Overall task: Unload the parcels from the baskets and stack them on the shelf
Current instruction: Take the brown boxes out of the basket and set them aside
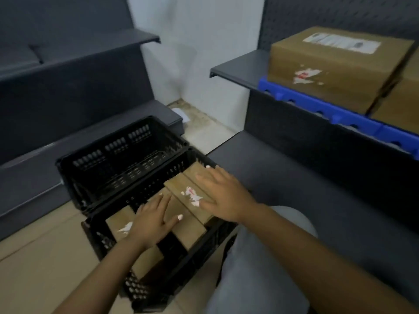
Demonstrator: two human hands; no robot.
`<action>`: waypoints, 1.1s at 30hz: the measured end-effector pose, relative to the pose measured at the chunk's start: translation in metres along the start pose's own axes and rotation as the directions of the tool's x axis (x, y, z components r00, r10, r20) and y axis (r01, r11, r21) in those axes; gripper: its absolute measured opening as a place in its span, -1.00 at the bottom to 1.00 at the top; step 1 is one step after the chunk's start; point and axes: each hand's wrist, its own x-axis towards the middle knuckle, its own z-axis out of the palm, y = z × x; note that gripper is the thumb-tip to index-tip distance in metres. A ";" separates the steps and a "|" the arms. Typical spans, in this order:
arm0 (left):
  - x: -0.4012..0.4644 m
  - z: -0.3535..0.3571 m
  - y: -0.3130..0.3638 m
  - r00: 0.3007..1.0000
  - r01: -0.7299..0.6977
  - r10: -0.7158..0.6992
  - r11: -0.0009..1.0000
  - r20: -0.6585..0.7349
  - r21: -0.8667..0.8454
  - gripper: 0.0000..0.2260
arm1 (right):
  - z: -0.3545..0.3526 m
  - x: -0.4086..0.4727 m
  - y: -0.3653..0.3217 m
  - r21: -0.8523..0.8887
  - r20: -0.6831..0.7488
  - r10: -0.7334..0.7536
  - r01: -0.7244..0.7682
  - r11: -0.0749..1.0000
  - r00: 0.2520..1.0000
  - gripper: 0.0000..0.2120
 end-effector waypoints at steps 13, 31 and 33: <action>-0.035 0.100 -0.060 0.840 0.454 -0.432 0.891 0.328 0.010 -0.08 | 0.125 0.010 -0.009 -0.099 0.314 0.203 -0.181 0.979 0.928 -0.30; -0.038 0.104 -0.039 0.807 0.588 -0.585 0.784 0.078 -0.201 0.01 | 0.126 0.002 -0.026 -0.095 0.324 0.158 -0.135 0.986 0.933 -0.41; -0.044 0.092 -0.036 0.850 0.514 -0.527 0.831 -0.004 -0.212 0.00 | 0.124 0.002 -0.026 -0.077 0.318 0.156 -0.138 0.987 0.935 -0.41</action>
